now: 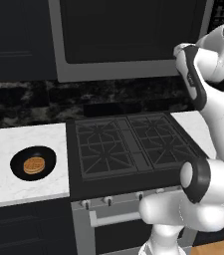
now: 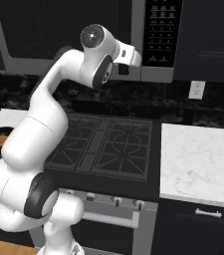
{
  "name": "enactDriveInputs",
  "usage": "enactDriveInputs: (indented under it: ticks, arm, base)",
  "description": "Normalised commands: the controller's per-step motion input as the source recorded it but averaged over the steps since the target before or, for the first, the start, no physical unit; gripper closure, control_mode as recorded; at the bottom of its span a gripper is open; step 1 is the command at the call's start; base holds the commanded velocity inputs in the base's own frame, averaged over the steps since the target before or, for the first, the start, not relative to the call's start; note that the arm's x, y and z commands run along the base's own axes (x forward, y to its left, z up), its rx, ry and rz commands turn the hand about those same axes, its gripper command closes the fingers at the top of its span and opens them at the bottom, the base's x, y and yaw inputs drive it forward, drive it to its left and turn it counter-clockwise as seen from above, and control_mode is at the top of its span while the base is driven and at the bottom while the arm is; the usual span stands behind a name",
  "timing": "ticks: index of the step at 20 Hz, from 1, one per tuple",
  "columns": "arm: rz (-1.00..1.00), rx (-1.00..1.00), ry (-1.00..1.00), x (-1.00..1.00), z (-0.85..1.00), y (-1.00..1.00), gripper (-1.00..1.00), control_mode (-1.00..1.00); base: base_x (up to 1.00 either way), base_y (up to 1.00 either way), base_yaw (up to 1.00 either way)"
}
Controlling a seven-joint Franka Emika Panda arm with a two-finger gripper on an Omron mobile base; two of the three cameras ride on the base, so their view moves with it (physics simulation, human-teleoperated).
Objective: Open the microwave, place the bowl with waffle inside the microwave, then close the microwave door and turn it on.
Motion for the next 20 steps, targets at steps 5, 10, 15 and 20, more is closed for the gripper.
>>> enactDriveInputs:
  ticks: [5, 10, 15, 20]
  arm:
    - [0.0, 0.0, -0.12, 0.49, -0.49, -0.04, -1.0, -1.0]
    - [0.05, 0.0, -0.15, 0.63, -0.54, -0.11, -1.0, -1.0]
    - [0.08, 0.0, -0.09, 0.81, -0.46, -0.03, 1.0, -1.0]
    - [0.09, 0.0, -0.02, 0.82, -0.27, 0.01, 1.0, -1.0]
  base:
    - [0.0, 0.0, 0.0]
    - [0.0, 0.0, 0.0]
    - [0.0, 0.0, 0.0]
    - [0.0, 0.0, 0.0]
